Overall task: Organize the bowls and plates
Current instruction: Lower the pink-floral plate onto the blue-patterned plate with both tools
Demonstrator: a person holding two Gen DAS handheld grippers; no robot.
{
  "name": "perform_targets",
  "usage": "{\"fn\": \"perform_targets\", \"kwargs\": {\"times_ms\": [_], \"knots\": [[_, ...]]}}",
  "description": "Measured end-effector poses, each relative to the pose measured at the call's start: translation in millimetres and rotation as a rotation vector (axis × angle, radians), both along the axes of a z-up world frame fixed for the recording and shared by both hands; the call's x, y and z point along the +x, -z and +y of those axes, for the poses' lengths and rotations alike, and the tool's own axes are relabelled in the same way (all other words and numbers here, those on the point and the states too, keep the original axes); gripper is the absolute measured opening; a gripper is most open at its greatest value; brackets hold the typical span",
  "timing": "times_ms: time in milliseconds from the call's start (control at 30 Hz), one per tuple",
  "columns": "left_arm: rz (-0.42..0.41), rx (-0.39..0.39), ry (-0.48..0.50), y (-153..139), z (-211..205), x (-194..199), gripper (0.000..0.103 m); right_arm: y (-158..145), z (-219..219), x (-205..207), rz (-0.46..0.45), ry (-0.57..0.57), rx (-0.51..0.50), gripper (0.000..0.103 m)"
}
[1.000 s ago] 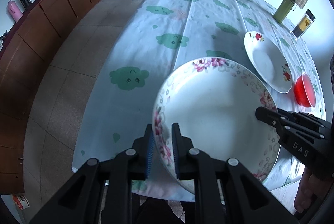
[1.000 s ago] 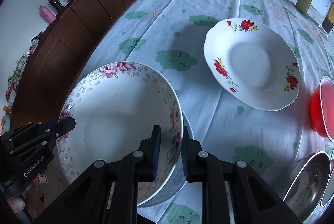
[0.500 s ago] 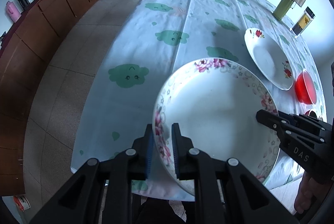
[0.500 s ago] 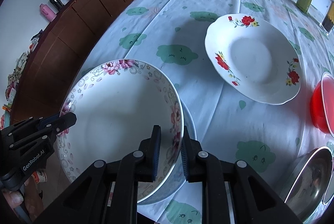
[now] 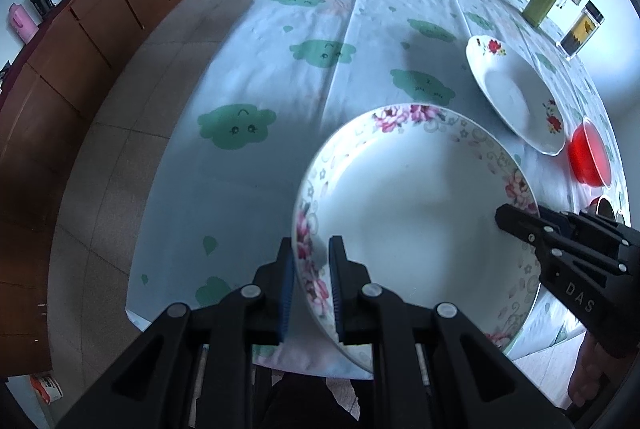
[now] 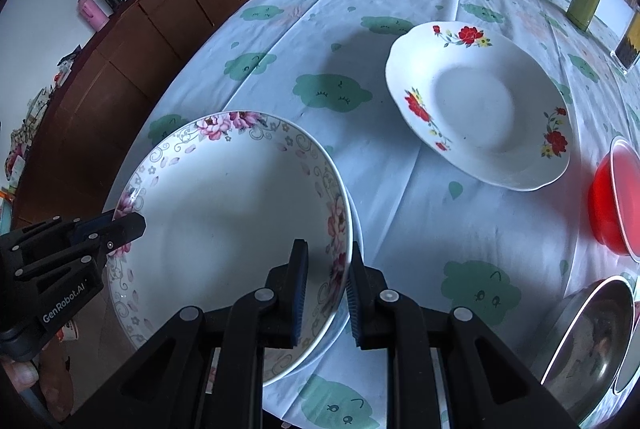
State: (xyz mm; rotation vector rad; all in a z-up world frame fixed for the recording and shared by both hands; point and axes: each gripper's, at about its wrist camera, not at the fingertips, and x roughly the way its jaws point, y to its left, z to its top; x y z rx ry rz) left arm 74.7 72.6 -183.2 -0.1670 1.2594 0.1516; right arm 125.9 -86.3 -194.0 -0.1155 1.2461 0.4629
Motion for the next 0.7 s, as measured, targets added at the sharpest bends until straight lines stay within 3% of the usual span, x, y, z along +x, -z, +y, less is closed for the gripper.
{"fn": "perform_targets", "kwargs": {"times_ms": [700], "knots": [[0.003, 0.029, 0.0, 7.1, 3.1, 0.0, 0.013, 5.7, 5.5, -5.4, -0.021, -0.052, -0.018, 0.02]]}}
